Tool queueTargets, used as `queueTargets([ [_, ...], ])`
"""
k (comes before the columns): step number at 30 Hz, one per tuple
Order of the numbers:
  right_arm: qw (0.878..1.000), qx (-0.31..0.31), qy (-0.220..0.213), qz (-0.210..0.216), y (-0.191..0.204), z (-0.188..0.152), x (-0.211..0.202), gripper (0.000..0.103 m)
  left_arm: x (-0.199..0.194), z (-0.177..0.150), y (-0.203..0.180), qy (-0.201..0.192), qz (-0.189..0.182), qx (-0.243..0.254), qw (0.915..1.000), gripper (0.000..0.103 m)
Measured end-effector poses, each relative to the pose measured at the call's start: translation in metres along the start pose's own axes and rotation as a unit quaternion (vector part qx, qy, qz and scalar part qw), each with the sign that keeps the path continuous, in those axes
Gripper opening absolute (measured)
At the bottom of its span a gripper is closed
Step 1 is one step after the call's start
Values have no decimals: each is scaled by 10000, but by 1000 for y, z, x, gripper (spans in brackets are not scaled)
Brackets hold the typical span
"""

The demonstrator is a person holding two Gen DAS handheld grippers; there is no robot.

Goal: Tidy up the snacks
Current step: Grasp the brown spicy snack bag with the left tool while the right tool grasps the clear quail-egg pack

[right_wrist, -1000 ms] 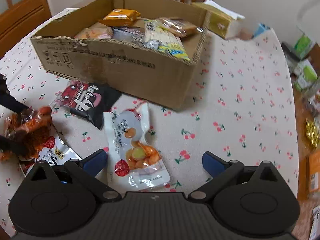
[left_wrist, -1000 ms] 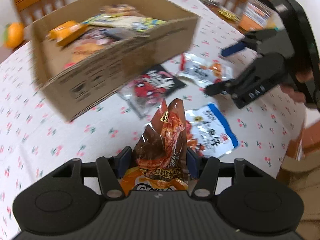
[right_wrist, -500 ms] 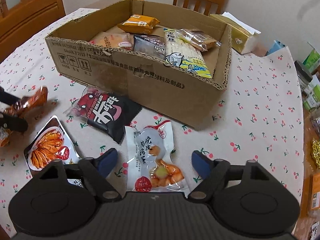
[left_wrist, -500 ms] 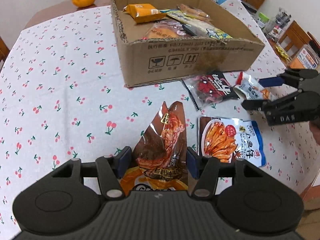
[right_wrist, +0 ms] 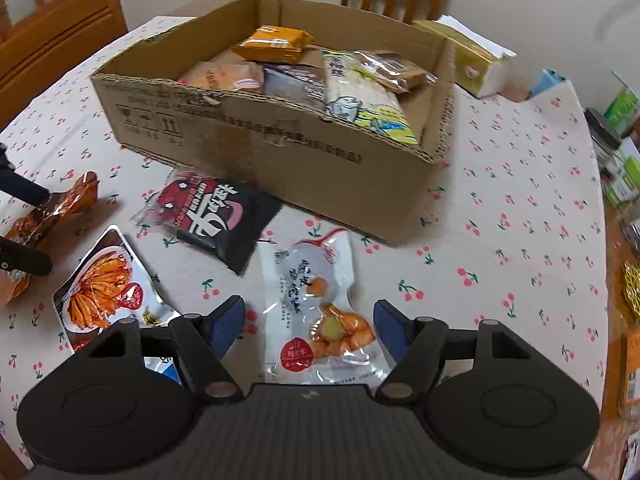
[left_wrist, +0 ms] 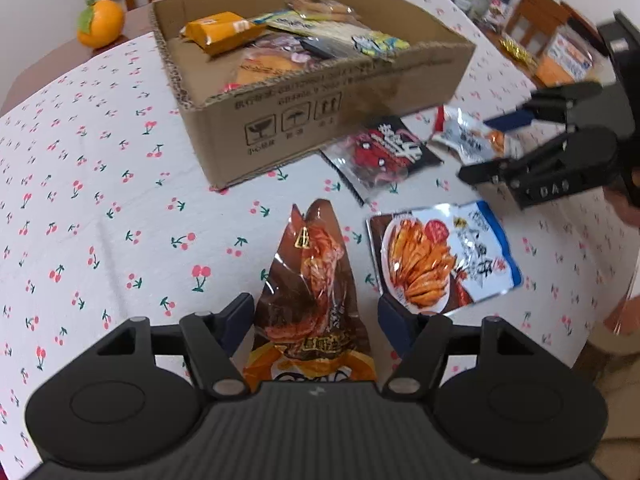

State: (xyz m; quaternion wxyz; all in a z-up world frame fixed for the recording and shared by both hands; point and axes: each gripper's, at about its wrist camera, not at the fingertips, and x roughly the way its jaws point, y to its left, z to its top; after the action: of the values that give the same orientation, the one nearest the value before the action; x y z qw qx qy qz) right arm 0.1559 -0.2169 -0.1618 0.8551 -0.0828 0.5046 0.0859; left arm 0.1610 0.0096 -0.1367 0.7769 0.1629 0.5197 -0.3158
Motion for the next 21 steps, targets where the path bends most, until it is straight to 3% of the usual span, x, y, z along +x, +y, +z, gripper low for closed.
queueTargets([
  [4, 9998, -176, -46, -50, 0, 2, 0, 73, 3, -2, 2, 80, -83, 32, 9999, 65],
  [11, 9997, -239, -34, -24, 1, 6, -3, 40, 1, -4, 2, 41, -113, 13, 9999, 61],
  [17, 10000, 11, 9, 19, -7, 7, -6, 37, -4, -3, 1, 20, -131, -31, 9999, 61],
  [21, 9999, 87, 71, -102, -7, 7, -5, 44, -5, -3, -1, 4, -109, -33, 9999, 61],
])
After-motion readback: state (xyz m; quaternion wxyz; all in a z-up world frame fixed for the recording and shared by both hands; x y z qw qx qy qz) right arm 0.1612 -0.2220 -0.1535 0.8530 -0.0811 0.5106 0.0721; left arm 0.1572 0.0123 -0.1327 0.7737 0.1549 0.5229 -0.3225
